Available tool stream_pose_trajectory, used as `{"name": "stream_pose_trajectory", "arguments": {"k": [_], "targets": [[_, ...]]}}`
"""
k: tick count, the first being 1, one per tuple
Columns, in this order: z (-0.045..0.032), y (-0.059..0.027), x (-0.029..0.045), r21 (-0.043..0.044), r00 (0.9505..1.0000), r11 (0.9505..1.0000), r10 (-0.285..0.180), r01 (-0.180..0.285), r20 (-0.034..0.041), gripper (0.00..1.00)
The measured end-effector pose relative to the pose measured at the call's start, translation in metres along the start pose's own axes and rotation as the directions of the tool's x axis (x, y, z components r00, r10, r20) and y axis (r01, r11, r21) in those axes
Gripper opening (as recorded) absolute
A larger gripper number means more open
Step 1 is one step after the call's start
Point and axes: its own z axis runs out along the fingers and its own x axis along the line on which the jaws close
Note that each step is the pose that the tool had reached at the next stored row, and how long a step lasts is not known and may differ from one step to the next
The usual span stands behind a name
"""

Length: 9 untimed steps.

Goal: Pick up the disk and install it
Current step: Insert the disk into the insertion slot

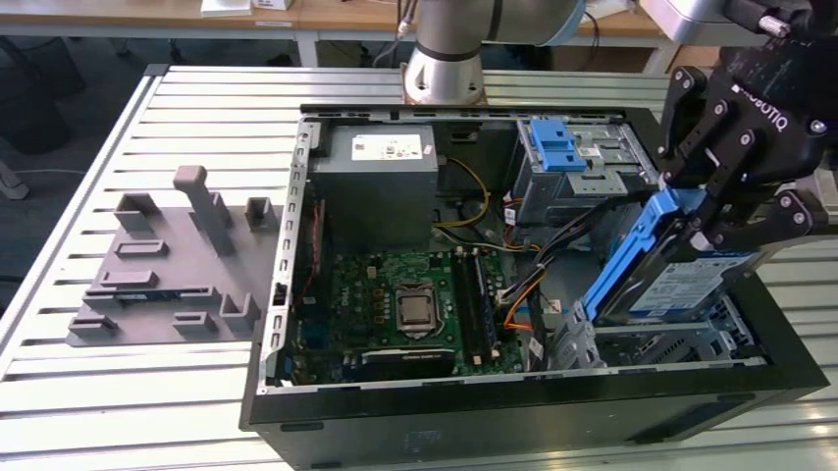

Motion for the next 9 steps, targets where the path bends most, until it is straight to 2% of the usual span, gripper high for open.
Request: {"name": "stream_pose_trajectory", "arguments": {"k": [9], "targets": [[0.007,-0.0001,0.0,0.0,1.0,1.0,0.0,0.0,0.0009,0.36]]}}
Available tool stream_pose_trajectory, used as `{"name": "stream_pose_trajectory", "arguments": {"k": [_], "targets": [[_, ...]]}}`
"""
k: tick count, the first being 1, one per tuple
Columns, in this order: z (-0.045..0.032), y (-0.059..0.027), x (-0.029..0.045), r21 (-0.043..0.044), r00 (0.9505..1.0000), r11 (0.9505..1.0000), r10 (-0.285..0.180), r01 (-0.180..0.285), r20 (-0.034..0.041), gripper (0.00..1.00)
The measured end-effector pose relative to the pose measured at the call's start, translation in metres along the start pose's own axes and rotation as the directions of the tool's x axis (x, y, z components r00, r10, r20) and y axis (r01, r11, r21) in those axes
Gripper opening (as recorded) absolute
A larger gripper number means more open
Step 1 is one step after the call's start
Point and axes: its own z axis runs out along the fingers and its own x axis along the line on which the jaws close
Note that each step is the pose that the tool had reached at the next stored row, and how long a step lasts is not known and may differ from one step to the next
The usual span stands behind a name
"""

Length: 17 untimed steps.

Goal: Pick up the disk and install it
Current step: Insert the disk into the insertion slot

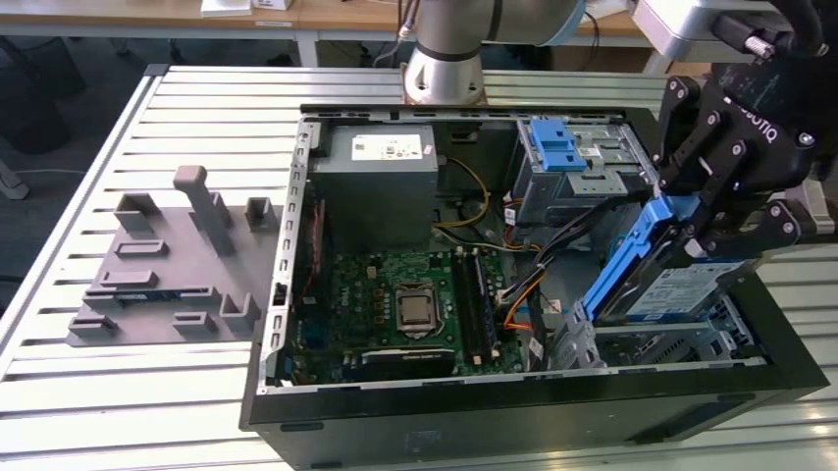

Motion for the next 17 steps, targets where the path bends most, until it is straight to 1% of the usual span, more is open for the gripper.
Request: {"name": "stream_pose_trajectory", "arguments": {"k": [17], "targets": [[0.0147,-0.0001,0.0002,0.0,1.0,1.0,0.0,0.0,0.0,0.36]]}}
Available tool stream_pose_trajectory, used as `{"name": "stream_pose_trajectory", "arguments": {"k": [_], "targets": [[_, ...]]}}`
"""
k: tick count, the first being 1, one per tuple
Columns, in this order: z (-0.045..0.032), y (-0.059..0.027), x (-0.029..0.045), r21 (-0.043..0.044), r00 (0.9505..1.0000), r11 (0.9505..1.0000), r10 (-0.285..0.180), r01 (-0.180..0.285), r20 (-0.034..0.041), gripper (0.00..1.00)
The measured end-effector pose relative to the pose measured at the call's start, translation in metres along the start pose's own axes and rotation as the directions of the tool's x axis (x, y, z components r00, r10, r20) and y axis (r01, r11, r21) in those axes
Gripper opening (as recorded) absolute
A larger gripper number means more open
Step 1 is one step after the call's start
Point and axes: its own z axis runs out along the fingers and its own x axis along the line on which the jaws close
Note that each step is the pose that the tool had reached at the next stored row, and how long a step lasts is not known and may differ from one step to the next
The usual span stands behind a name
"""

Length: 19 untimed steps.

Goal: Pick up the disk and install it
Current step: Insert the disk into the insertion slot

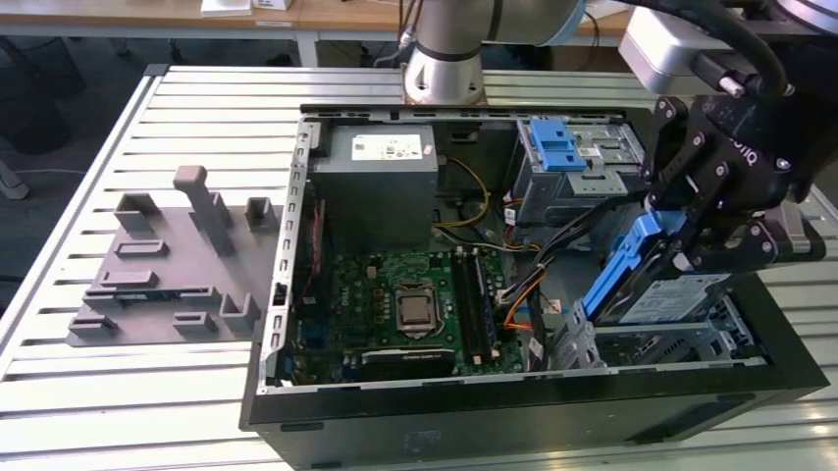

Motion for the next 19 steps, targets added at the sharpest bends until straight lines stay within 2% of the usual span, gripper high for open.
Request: {"name": "stream_pose_trajectory", "arguments": {"k": [12,19], "targets": [[0.0067,0.0,0.0005,0.0,1.0,1.0,0.0,0.0,0.0001,0.36],[0.0151,-0.0001,0.0006,0.0,1.0,1.0,0.0,0.0,0.0,0.36]]}}
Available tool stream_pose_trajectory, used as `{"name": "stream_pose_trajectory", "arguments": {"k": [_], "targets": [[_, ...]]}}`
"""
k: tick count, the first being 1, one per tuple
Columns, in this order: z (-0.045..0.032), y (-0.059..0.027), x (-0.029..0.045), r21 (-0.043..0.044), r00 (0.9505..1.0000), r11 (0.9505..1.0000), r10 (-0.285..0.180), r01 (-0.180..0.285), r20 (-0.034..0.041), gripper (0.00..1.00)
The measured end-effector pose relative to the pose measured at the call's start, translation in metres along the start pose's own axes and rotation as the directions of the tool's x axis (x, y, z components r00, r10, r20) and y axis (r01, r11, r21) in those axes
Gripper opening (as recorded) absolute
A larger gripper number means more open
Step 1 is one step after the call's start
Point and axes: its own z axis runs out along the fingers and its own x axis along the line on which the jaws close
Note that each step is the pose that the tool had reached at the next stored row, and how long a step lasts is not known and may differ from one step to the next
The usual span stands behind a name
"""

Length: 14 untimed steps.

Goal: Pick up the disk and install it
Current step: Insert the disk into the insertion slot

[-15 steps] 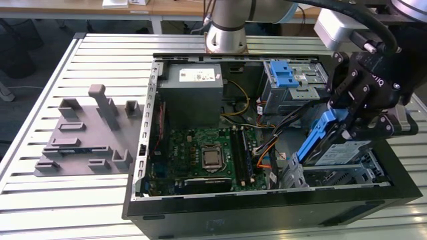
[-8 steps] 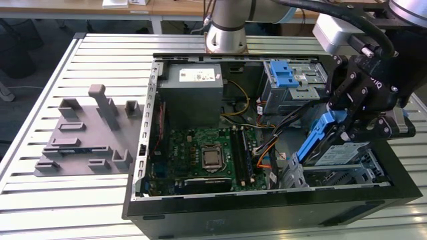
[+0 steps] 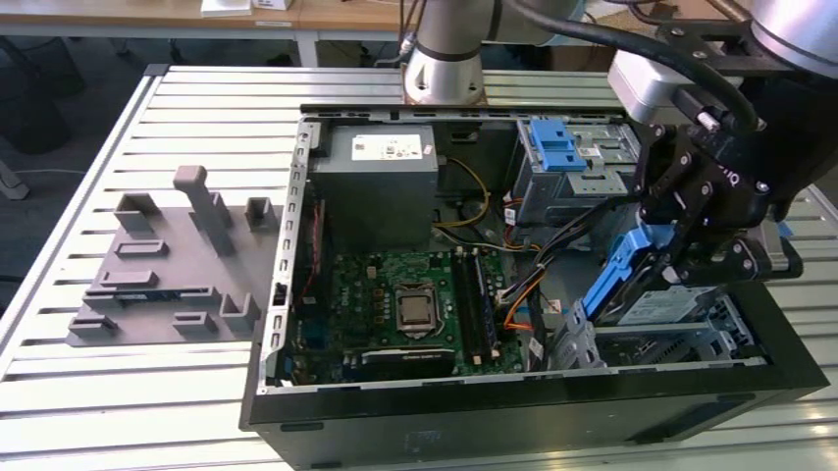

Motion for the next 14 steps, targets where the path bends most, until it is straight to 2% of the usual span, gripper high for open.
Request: {"name": "stream_pose_trajectory", "arguments": {"k": [10,11,12,13,14], "targets": [[0.0114,-0.0001,-0.0001,0.0,1.0,1.0,0.0,0.0,-0.0001,0.37],[0.0123,-0.0002,-0.0001,0.0001,1.0,1.0,0.0,0.0,0.0002,0.43],[0.0132,-0.0001,0.0,0.0,1.0,1.0,0.0,0.0,0.0,0.43],[0.0142,-0.0001,0.0,0.0,1.0,1.0,0.0,0.0,0.0001,0.5],[0.0153,-0.0002,0.0,0.0,1.0,1.0,0.0,0.0,0.0,0.5]]}}
